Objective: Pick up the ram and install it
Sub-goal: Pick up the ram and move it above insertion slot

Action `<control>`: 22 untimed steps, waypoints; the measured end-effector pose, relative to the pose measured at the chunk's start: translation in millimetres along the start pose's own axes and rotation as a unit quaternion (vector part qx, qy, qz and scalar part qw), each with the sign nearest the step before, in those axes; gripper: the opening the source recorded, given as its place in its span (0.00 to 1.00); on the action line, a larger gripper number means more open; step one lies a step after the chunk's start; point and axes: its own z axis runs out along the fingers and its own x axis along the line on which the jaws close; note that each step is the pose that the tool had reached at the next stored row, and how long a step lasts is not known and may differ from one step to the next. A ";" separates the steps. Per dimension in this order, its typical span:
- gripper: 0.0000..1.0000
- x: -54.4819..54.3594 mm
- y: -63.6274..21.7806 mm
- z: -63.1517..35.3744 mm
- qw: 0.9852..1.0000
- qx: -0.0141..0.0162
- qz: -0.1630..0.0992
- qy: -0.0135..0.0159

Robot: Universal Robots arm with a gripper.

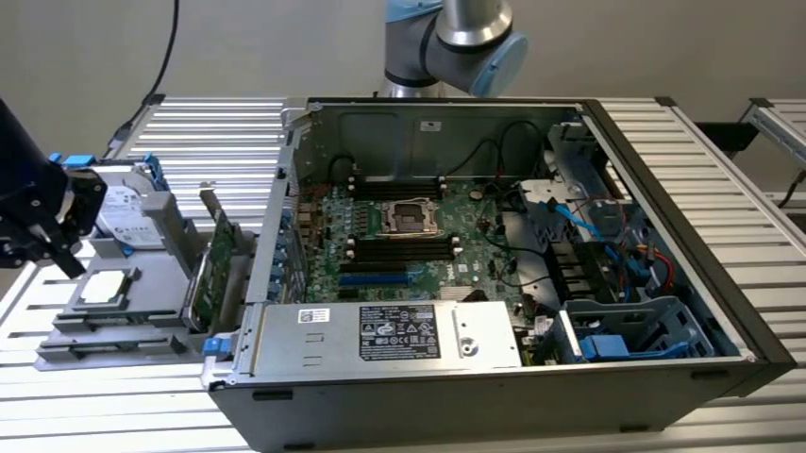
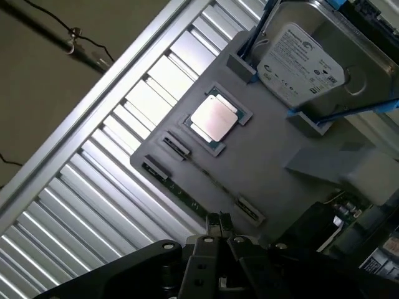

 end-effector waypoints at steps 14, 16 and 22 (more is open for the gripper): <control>0.11 0.0 -0.4 7.3 0.992 0.000 -0.127 0.006; 0.11 0.0 -0.4 8.0 0.990 0.000 -0.144 0.007; 0.11 0.0 -0.5 9.8 0.980 0.000 -0.198 0.010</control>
